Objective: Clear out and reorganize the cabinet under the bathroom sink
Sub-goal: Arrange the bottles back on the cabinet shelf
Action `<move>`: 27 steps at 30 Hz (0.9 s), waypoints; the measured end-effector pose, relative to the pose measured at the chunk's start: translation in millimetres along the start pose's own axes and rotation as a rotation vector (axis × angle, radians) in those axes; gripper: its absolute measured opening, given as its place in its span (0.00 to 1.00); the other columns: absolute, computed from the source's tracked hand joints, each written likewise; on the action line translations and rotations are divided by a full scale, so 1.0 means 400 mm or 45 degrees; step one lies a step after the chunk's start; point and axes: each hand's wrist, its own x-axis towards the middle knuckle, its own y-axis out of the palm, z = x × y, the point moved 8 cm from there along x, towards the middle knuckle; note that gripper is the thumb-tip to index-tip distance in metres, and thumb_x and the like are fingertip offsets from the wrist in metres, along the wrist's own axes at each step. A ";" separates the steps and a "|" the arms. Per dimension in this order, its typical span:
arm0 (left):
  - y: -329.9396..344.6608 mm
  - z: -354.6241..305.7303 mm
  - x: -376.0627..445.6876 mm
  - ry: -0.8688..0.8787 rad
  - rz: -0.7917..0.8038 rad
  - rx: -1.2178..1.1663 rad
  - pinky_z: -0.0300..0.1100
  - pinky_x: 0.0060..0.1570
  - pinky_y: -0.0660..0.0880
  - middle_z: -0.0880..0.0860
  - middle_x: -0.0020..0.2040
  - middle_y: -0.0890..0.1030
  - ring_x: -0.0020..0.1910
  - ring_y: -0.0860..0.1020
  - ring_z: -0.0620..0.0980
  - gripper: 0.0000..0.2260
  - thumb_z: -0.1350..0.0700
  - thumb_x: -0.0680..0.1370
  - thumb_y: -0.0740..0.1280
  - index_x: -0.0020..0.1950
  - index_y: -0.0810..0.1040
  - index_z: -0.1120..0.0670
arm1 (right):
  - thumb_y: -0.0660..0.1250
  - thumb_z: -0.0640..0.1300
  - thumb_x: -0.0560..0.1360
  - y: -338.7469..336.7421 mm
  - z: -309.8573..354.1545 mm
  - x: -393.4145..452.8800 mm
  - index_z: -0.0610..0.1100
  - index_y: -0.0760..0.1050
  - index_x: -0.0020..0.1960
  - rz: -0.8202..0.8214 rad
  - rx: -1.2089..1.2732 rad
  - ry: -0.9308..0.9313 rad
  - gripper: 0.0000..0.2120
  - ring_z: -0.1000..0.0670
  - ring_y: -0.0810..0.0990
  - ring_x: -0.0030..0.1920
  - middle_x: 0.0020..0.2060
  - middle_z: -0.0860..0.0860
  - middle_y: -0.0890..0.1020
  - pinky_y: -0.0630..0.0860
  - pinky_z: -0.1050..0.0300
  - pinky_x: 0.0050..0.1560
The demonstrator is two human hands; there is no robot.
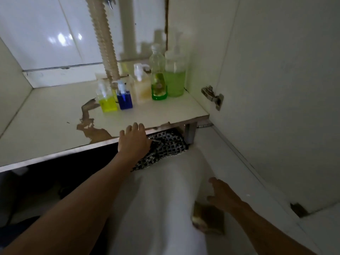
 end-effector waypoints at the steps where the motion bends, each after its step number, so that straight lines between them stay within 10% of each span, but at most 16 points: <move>1: 0.004 0.005 -0.004 -0.006 0.012 0.003 0.53 0.63 0.67 0.58 0.66 0.70 0.66 0.69 0.59 0.26 0.45 0.78 0.62 0.70 0.64 0.59 | 0.66 0.49 0.76 0.029 -0.025 -0.009 0.45 0.46 0.78 0.070 -0.023 0.011 0.39 0.46 0.56 0.76 0.77 0.46 0.54 0.57 0.54 0.74; 17: 0.064 0.039 -0.023 -0.058 0.229 0.017 0.58 0.71 0.60 0.60 0.76 0.59 0.74 0.59 0.60 0.32 0.45 0.78 0.63 0.76 0.56 0.58 | 0.69 0.53 0.70 0.104 0.003 -0.044 0.44 0.58 0.73 0.220 -0.703 -0.108 0.37 0.42 0.68 0.68 0.67 0.45 0.68 0.57 0.44 0.71; 21: 0.068 0.037 -0.034 -0.067 0.125 0.092 0.59 0.72 0.56 0.59 0.77 0.56 0.75 0.56 0.59 0.31 0.46 0.79 0.60 0.77 0.53 0.58 | 0.73 0.50 0.64 0.001 0.083 0.004 0.44 0.65 0.64 0.432 -0.500 -0.043 0.32 0.45 0.76 0.56 0.58 0.47 0.75 0.74 0.52 0.52; 27: 0.106 0.031 -0.061 -0.067 0.069 0.222 0.61 0.72 0.54 0.63 0.77 0.53 0.76 0.54 0.63 0.33 0.50 0.79 0.61 0.77 0.50 0.61 | 0.75 0.50 0.67 -0.318 0.340 0.061 0.43 0.66 0.69 0.245 -0.525 -0.262 0.35 0.46 0.75 0.60 0.64 0.48 0.73 0.75 0.53 0.59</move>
